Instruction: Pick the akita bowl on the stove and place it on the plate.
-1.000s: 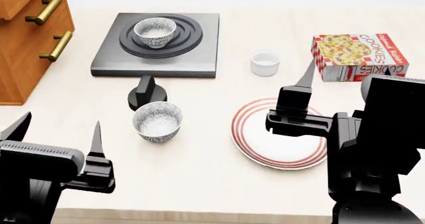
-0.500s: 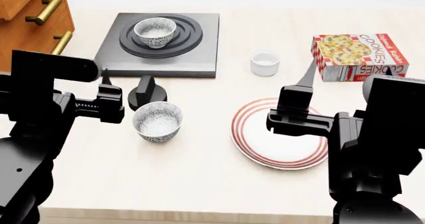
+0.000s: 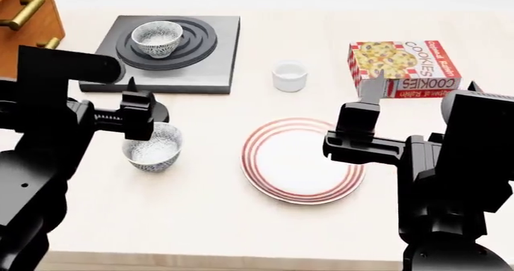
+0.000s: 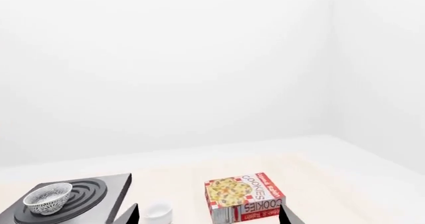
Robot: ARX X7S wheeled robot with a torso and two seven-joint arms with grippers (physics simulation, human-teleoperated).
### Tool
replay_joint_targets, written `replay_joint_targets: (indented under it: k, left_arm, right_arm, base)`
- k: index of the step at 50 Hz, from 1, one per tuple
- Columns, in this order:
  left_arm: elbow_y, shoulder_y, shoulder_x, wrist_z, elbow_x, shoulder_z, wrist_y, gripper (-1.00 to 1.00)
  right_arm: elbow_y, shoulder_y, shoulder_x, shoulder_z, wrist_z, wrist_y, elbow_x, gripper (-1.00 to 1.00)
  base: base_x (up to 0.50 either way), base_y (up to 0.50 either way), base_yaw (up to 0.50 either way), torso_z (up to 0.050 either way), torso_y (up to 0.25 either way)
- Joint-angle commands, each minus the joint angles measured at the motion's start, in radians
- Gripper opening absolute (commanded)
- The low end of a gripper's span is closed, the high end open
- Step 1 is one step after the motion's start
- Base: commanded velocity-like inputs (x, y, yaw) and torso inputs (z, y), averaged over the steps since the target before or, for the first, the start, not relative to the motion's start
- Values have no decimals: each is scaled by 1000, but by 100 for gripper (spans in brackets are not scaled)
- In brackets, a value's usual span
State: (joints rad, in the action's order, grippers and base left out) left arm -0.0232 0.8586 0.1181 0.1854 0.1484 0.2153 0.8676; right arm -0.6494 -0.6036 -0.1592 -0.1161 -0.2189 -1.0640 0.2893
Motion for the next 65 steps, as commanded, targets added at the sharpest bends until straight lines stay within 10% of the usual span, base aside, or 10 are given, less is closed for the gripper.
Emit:
replay_joint_targets:
  k: [1, 65]
  left_arm:
    - [13, 16, -10, -8, -4, -15, 28, 100]
    - [-4, 29, 22, 17, 38, 22, 11, 100]
  right_arm:
    - [-4, 1, 13, -21, 10, -4, -7, 100]
    - [4, 4, -17, 1, -21, 14, 35, 100]
  base:
    - [0, -277, 0, 0, 0]
    - [74, -112, 0, 0, 0]
